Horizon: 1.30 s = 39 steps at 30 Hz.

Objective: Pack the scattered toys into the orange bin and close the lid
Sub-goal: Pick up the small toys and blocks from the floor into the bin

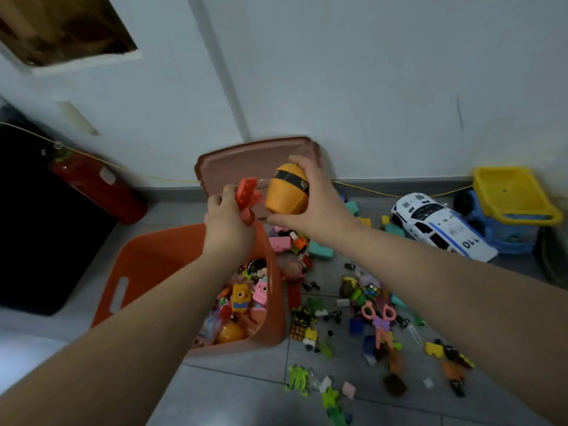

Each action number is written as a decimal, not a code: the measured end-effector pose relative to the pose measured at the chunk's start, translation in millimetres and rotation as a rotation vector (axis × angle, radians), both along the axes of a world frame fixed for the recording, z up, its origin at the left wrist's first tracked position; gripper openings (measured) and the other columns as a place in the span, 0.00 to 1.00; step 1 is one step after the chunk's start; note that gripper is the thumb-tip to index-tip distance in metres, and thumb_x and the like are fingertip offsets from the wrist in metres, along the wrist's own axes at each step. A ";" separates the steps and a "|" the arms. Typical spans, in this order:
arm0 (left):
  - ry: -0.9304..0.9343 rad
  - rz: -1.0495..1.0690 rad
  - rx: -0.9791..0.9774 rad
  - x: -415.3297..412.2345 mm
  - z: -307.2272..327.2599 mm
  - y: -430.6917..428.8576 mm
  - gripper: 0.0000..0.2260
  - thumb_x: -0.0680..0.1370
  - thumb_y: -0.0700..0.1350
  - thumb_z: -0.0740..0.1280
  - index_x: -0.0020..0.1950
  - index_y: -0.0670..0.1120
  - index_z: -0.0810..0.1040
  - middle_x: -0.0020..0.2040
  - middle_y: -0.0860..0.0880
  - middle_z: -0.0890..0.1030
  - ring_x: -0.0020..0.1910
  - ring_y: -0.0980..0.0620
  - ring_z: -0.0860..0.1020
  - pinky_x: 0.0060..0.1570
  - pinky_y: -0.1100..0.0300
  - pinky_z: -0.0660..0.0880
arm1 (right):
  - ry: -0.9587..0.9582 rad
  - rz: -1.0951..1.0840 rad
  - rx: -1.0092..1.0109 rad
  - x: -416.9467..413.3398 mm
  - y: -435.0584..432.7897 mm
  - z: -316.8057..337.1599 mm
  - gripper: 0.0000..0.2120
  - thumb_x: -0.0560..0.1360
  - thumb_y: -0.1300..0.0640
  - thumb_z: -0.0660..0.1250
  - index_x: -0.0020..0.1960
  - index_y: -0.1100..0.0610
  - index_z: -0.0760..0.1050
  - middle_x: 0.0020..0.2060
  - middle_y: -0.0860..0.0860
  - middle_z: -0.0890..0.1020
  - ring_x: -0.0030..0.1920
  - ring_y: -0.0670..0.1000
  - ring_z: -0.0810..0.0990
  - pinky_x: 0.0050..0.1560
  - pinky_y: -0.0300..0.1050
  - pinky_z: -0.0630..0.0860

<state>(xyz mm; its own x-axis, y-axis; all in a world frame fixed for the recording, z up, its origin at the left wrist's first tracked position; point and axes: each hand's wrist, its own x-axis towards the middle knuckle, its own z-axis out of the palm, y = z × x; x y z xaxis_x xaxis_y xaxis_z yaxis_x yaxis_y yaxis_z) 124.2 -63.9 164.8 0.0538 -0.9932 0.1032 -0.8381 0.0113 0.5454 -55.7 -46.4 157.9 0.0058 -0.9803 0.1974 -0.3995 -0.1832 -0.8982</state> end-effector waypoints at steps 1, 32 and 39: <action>0.006 0.025 0.008 9.8 -0.1 1.0 0.20 0.73 0.39 0.66 0.64 0.51 0.69 0.58 0.43 0.71 0.55 0.39 0.74 0.60 0.42 0.73 | 0.072 0.049 -0.040 10.9 3.5 0.7 0.50 0.61 0.43 0.83 0.75 0.43 0.59 0.69 0.49 0.67 0.68 0.50 0.70 0.69 0.52 0.71; 0.068 0.265 0.262 72.9 -42.9 42.0 0.31 0.73 0.49 0.68 0.74 0.60 0.61 0.73 0.45 0.62 0.66 0.39 0.70 0.61 0.41 0.75 | 0.880 0.342 -0.268 55.3 13.6 -33.1 0.45 0.71 0.27 0.63 0.79 0.44 0.51 0.79 0.53 0.55 0.75 0.57 0.59 0.70 0.61 0.68; -0.046 0.047 0.153 -13.2 -21.8 30.2 0.28 0.75 0.49 0.67 0.73 0.59 0.63 0.72 0.48 0.65 0.67 0.44 0.70 0.65 0.41 0.67 | 0.975 0.239 -0.068 -15.3 26.6 -48.6 0.44 0.72 0.28 0.62 0.80 0.44 0.49 0.80 0.56 0.52 0.78 0.58 0.53 0.73 0.62 0.63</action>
